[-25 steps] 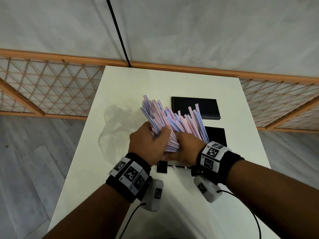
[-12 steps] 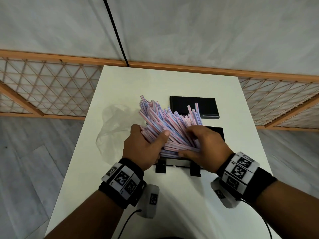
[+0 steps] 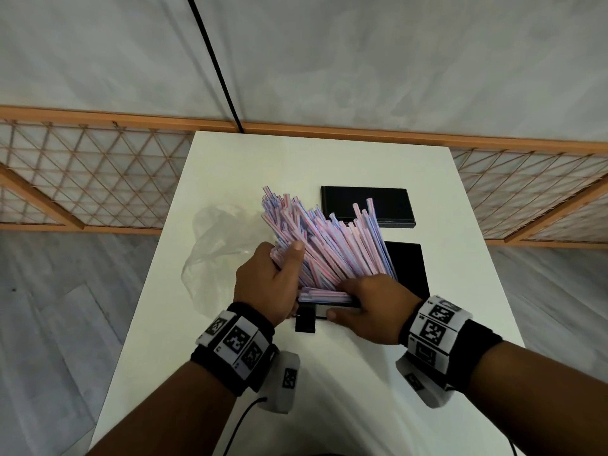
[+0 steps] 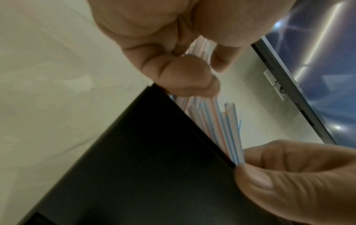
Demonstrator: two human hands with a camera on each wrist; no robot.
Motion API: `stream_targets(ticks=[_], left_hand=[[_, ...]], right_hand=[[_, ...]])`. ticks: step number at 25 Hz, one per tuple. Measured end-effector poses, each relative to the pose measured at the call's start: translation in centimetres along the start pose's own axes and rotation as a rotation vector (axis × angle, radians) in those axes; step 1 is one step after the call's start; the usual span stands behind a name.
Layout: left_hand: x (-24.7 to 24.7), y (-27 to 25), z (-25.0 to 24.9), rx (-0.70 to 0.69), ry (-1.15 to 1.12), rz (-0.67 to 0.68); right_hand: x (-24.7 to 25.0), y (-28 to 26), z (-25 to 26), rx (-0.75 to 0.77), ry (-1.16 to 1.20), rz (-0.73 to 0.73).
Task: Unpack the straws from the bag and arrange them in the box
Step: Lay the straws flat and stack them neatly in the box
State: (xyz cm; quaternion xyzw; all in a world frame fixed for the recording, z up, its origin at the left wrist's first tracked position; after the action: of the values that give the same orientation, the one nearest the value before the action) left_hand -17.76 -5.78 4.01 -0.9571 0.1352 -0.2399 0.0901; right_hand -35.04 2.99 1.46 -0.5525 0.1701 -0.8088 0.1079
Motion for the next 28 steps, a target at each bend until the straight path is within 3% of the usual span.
stream_targets(ticks=[5,10,15,18,21,25,28], left_hand=[[-0.1,0.2,0.0,-0.007,0.031,0.038],[-0.3,0.2,-1.0,-0.095,0.163,0.011],[-0.3,0.5,-0.7,-0.111,0.155,-0.018],[0.1,0.1,-0.9,-0.121,0.149,-0.042],[0.7,-0.2,-1.3,-0.164,0.073,-0.094],[1.0,-0.2,-0.4,-0.137,0.104,-0.069],[1.2,-0.2,0.2,-0.135,0.02,-0.058]], right_hand=[[-0.7,1.3,0.3,-0.07,-0.008,0.14],[-0.8,2.5,1.8,-0.018,0.091,0.184],[-0.5,3.6,2.5,0.046,0.153,0.187],[0.0,3.4,2.9,0.076,0.217,0.141],[1.1,3.1,2.8,0.13,0.228,0.004],[2.0,1.5,2.3,0.12,0.096,-0.057],[3.2,-0.8,1.0,0.081,0.076,-0.23]])
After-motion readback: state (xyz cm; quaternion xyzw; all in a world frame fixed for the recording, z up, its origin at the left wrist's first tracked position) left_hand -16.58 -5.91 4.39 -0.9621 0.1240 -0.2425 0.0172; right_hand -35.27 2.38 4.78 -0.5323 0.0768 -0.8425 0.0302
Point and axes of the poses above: each hand's wrist, its own y-axis towards the middle knuckle, its own x-axis out of the back of the hand, z = x × y, the point moved 6 cm from there along y, towards the middle knuckle, and after that the axes turned 1 degree about z, right-handed, at the moved point
